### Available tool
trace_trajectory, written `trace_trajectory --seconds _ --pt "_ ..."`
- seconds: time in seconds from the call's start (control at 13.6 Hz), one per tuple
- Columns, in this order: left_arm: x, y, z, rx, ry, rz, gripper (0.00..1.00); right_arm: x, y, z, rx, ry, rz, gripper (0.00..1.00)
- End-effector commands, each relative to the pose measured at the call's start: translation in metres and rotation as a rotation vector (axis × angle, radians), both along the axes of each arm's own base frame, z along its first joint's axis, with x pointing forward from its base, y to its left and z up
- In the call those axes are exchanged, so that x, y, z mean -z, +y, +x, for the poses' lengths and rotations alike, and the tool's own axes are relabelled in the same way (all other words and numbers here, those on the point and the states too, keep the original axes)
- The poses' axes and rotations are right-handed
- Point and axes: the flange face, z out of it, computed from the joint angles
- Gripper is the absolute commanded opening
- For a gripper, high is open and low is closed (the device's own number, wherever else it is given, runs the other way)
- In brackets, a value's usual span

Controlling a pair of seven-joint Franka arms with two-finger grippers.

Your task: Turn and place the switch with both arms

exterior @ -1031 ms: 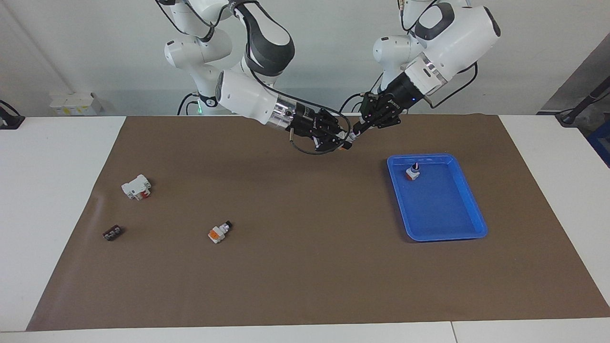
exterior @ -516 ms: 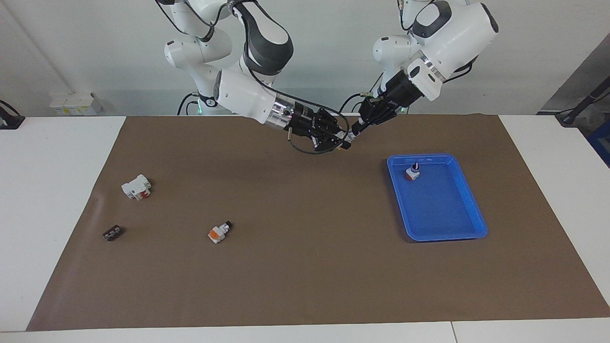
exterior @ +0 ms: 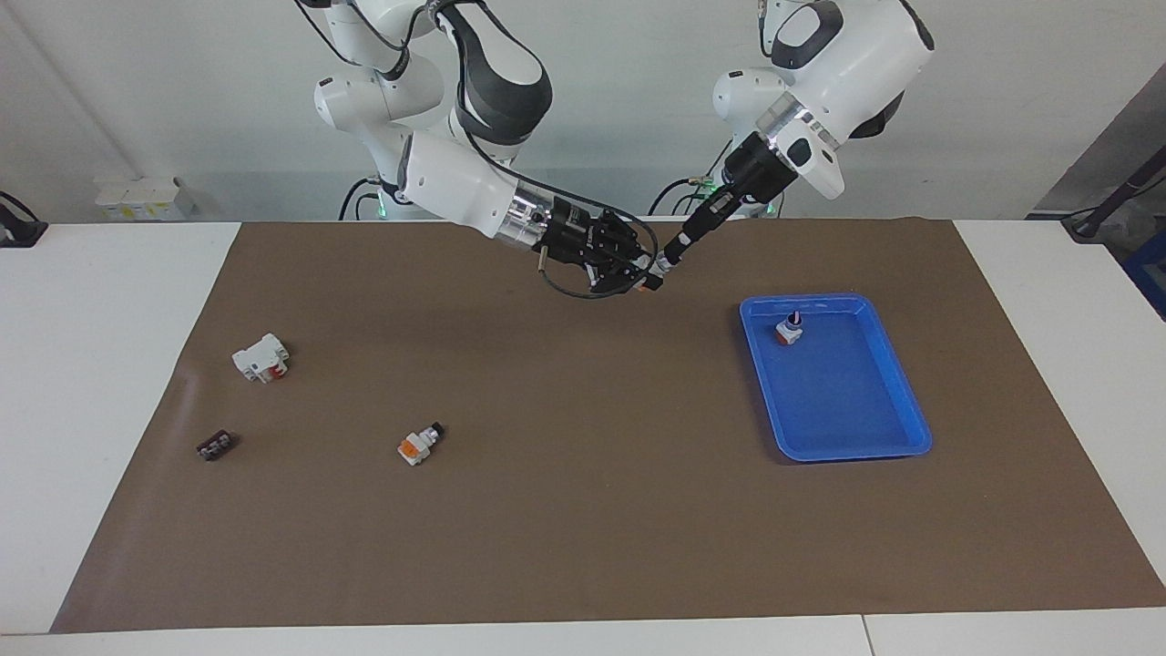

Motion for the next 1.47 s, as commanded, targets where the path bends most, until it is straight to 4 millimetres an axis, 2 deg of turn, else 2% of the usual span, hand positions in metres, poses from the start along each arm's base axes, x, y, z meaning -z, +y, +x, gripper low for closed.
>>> trace_trajectory --seconds 0.0,0.15,0.44,0.88,1.03,1.1,1.18,1.4 --pt "-0.005 -0.026 -0.009 -0.112 0.087 -0.057 0.0 -0.003 0.017 -0.011 -0.005 0.02 0.026 0.0" --pt "-0.009 -0.03 -0.01 -0.219 0.178 -0.087 0.0 -0.005 0.017 -0.012 -0.005 0.019 0.028 0.0" --pt "-0.01 -0.03 -0.008 -0.321 0.263 -0.111 0.0 -0.005 0.016 -0.012 -0.003 0.019 0.027 0.0" --pt "-0.008 -0.024 -0.004 -0.384 0.299 -0.123 0.0 -0.006 0.016 -0.012 -0.005 0.019 0.028 0.01" --pt "-0.007 -0.024 -0.005 -0.386 0.302 -0.123 0.0 -0.011 0.015 -0.013 -0.003 0.003 0.029 0.41" --pt "-0.007 -0.024 -0.005 -0.39 0.306 -0.124 0.0 -0.018 0.014 -0.015 -0.011 -0.021 0.021 0.88" --pt "-0.007 -0.024 -0.004 -0.395 0.311 -0.125 0.0 -0.024 0.014 -0.017 -0.013 -0.029 0.024 1.0" --pt "-0.005 -0.016 -0.001 -0.406 0.309 -0.125 0.0 -0.033 0.005 -0.019 -0.015 -0.053 0.006 1.0"
